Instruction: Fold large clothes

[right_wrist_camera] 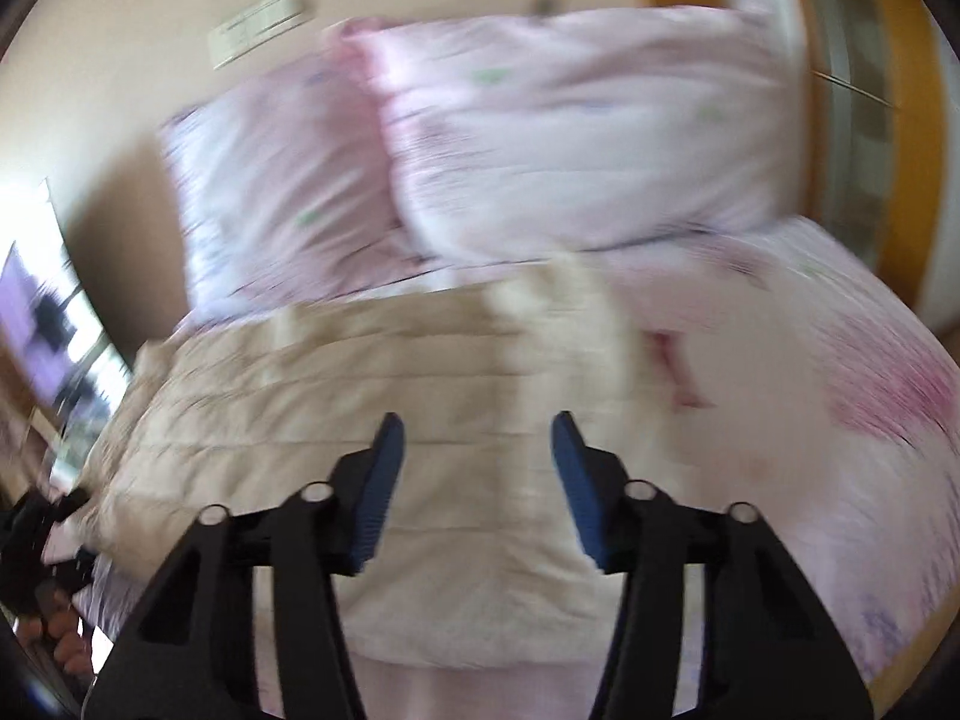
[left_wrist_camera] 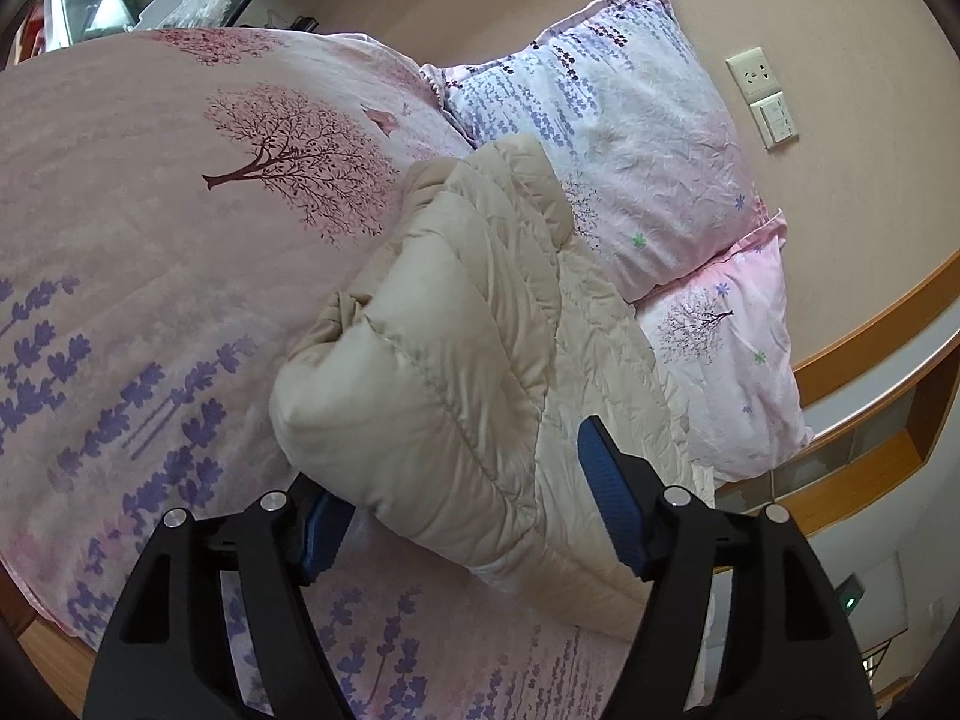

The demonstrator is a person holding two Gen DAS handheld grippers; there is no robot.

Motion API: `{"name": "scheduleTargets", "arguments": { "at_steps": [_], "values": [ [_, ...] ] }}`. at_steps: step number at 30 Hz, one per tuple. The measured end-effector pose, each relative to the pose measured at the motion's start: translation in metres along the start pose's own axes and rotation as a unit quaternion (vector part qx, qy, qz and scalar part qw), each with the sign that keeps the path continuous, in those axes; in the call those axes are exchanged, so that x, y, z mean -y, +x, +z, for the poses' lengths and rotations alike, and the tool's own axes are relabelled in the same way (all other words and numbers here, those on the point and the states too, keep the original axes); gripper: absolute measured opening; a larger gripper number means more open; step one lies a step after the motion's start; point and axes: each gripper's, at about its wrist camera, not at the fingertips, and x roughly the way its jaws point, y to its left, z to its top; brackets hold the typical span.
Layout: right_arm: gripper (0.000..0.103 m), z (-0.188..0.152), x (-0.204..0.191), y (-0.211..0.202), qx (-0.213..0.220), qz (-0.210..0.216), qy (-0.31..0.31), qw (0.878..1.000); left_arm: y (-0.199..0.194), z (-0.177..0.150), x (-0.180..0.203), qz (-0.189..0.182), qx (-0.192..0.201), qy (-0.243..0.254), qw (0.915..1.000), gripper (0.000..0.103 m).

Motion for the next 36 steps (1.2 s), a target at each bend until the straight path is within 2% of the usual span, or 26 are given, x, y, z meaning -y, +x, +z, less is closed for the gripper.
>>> {"name": "scheduleTargets", "arguments": {
  "at_steps": [5,10,14,23,36],
  "values": [
    [0.041,0.005,-0.058,0.03,-0.013,0.019,-0.069,0.997,0.0,-0.004,0.003,0.001,0.01,-0.003,0.9999,0.073],
    [0.041,0.008,-0.097,0.053,-0.026,0.009,-0.114,0.993,0.006,-0.006,0.008,0.018,0.01,0.009,0.9998,0.074],
    [0.042,0.006,-0.109,0.064,-0.032,0.003,-0.129,0.991,0.013,-0.006,0.009,0.02,0.0,0.002,0.9998,0.075],
    [0.043,-0.016,-0.122,0.1,-0.08,-0.026,-0.16,0.984,0.024,0.001,0.009,0.02,-0.002,-0.007,0.9998,0.075],
    [0.043,-0.031,-0.131,0.112,-0.089,-0.048,-0.183,0.978,0.032,0.009,0.007,0.023,0.011,-0.025,0.9994,0.07]
  ]
}}
